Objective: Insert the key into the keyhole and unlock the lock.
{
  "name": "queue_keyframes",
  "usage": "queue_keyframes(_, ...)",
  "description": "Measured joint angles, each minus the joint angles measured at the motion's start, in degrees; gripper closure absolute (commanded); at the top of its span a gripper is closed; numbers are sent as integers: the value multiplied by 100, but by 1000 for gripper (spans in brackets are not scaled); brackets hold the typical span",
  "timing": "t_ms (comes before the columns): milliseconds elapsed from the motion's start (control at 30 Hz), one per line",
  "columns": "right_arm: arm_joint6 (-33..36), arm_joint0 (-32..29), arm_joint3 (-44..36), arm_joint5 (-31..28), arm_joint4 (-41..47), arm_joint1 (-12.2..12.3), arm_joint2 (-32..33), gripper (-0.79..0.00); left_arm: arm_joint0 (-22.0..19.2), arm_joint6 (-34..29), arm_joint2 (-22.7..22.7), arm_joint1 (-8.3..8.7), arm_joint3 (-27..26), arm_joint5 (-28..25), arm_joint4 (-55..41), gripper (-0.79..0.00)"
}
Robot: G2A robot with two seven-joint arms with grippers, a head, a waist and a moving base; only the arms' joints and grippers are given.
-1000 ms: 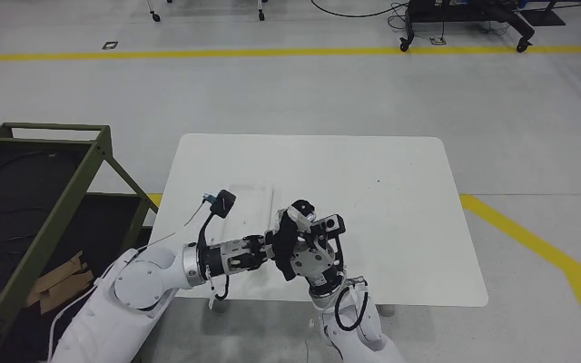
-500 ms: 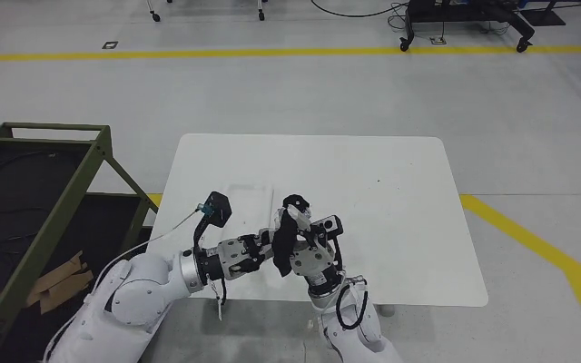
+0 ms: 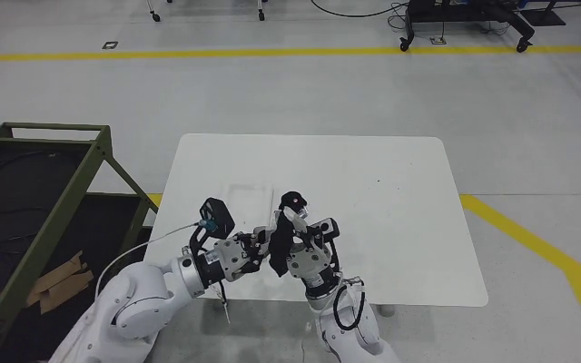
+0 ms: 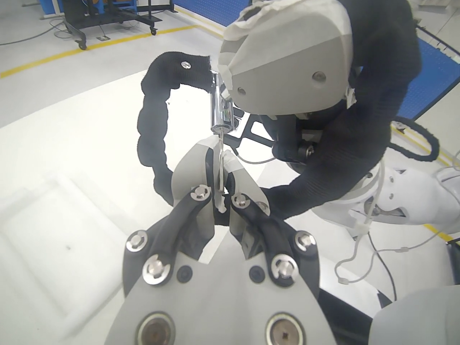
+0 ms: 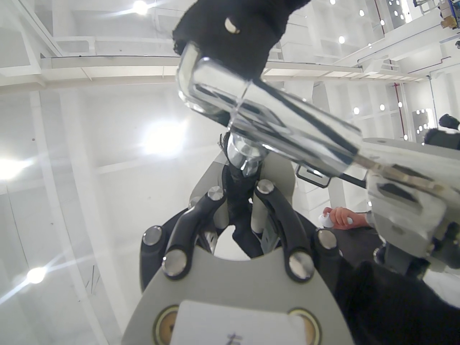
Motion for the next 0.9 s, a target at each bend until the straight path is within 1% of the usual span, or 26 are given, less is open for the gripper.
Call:
queue_keyframes(433, -209, -120, -69, 161, 278, -9, -51, 0, 241, 1072, 113, -29, -241, 87, 1929, 0)
queue_keyframes(567, -336, -123, -102, 198, 480, -23, -56, 0, 332, 1429, 113, -38, -273, 216, 2442, 0)
queue_keyframes(767, -473, -127, -189, 305, 817, -38, -30, 0, 435, 1681, 128, -45, -321, 456, 3213, 0)
queue_keyframes(833, -500, -132, -224, 371, 886, -35, 9, 0, 470, 1737, 138, -51, -294, 400, 3196, 0)
queue_keyframes(900, -515, -130, -267, 399, 909, -34, 20, 0, 468, 1699, 117, -57, -251, 307, 2900, 0)
